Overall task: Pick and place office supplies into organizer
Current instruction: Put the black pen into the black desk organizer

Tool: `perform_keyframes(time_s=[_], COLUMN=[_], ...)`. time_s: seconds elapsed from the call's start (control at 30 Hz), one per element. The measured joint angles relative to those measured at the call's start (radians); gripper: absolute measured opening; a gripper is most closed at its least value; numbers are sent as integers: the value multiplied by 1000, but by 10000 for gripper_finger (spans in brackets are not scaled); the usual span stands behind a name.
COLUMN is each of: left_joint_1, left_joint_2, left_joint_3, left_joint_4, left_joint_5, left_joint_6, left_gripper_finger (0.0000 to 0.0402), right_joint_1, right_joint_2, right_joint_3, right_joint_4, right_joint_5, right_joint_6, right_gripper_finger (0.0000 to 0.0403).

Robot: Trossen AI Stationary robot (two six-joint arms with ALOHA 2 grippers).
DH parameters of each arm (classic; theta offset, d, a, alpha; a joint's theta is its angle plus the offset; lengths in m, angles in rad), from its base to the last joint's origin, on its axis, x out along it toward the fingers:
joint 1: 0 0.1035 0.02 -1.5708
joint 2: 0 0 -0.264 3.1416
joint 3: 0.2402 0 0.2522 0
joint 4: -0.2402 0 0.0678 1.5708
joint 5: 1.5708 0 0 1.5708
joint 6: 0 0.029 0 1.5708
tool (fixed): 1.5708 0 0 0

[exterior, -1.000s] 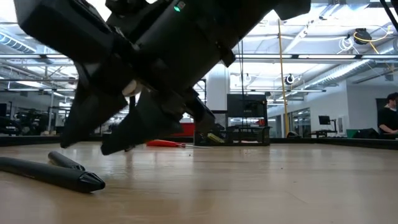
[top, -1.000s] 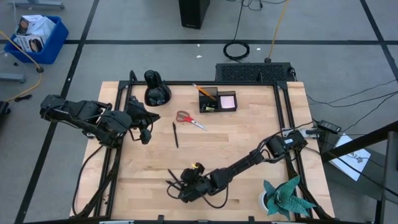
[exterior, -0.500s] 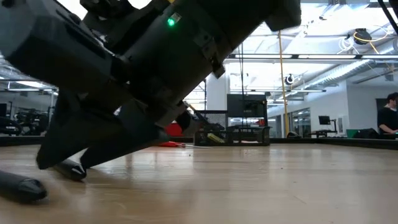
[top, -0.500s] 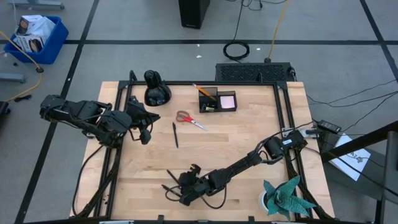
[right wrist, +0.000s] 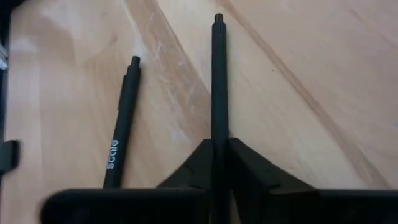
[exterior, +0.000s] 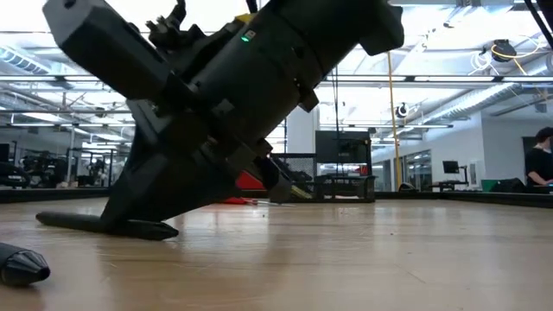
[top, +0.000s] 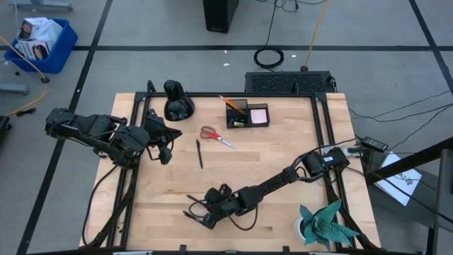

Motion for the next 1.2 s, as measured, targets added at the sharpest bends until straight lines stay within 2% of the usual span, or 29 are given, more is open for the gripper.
perform_keyframes(time_s=[0.07, 0.27, 0.67, 1.1, 1.2], left_joint_1=[0, 0, 0, 0, 0], left_joint_2=[0, 0, 0, 0, 0], left_joint_3=[0, 0, 0, 0, 0], left_joint_4=[0, 1, 0, 0, -1], left_joint_5=[0, 0, 0, 6, 7], left_joint_6=[-1, -3, -3, -3, -3], left_gripper_finger=[31, 31, 31, 31, 31], right_joint_1=[0, -7, -20, -26, -27], right_joint_2=[-2, -5, -72, -85, -112], right_joint_3=[-12, -14, -21, -19, -23], right_joint_4=[25, 30, 56, 38, 35], right_joint_5=[-13, 52, 223, 218, 215], right_joint_6=[10, 75, -5, -60, -56], right_gripper_finger=[18, 18, 2, 1, 14])
